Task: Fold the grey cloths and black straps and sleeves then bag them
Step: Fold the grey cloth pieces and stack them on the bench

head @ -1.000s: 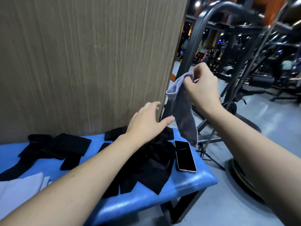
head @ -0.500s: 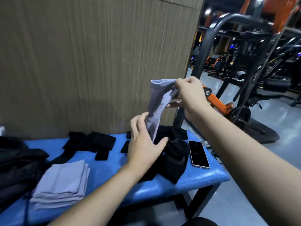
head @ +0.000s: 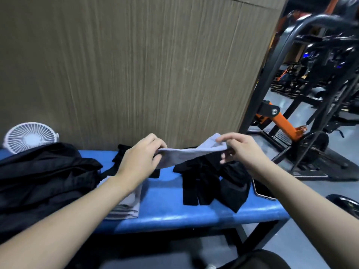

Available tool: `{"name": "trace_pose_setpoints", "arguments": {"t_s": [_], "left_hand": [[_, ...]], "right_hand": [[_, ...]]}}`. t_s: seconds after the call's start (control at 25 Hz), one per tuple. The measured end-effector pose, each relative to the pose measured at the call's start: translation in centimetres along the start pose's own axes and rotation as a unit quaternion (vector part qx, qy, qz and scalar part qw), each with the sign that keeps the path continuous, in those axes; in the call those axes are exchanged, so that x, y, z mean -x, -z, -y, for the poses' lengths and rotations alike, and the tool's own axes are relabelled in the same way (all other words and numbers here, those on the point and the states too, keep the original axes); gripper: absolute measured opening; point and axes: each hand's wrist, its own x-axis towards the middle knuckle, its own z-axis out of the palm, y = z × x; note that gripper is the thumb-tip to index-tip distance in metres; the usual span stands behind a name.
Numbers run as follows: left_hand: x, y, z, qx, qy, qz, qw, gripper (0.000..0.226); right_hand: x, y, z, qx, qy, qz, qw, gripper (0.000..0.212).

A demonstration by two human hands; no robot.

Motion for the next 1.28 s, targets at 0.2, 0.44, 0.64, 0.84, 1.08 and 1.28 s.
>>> {"name": "trace_pose_setpoints", "arguments": {"t_s": [0.2,0.44,0.64,0.84,1.08,1.28], "left_hand": [[-0.1,-0.2,3.2,-0.011,0.03,0.028,0.999,0.014],[-1.3,-1.4,5.0,0.041,0.089,-0.001,0.995,0.008],[2.9,-3.3,3.8,0.119,0.048,0.065,0.99,0.012],[10.3,-6.6,-0.1,-0.009,0.112,0.276,0.955,0.029],[11.2,-8.0,-0.3,-0.1,0.09,0.231,0.964,0.042],[10.8,-9.7,0.2,-0.078,0.07,0.222,0.969,0.065]], "right_hand": [[-0.4,-0.1,-4.1,0.155,-0.001,0.084,0.984,0.019],[-2.6,-1.0,-6.2,0.204,0.073,0.004,0.976,0.032],[0.4,-0.4,-11.1,0.252,0.085,0.018,0.964,0.036],[5.3,-0.4,-16.6,0.321,-0.046,0.105,0.94,0.04],[5.6,-0.4,-15.9,0.213,-0.107,0.039,0.97,0.021],[5.8,-1.5,-16.0,0.122,-0.143,-0.046,0.981,0.026]]}}
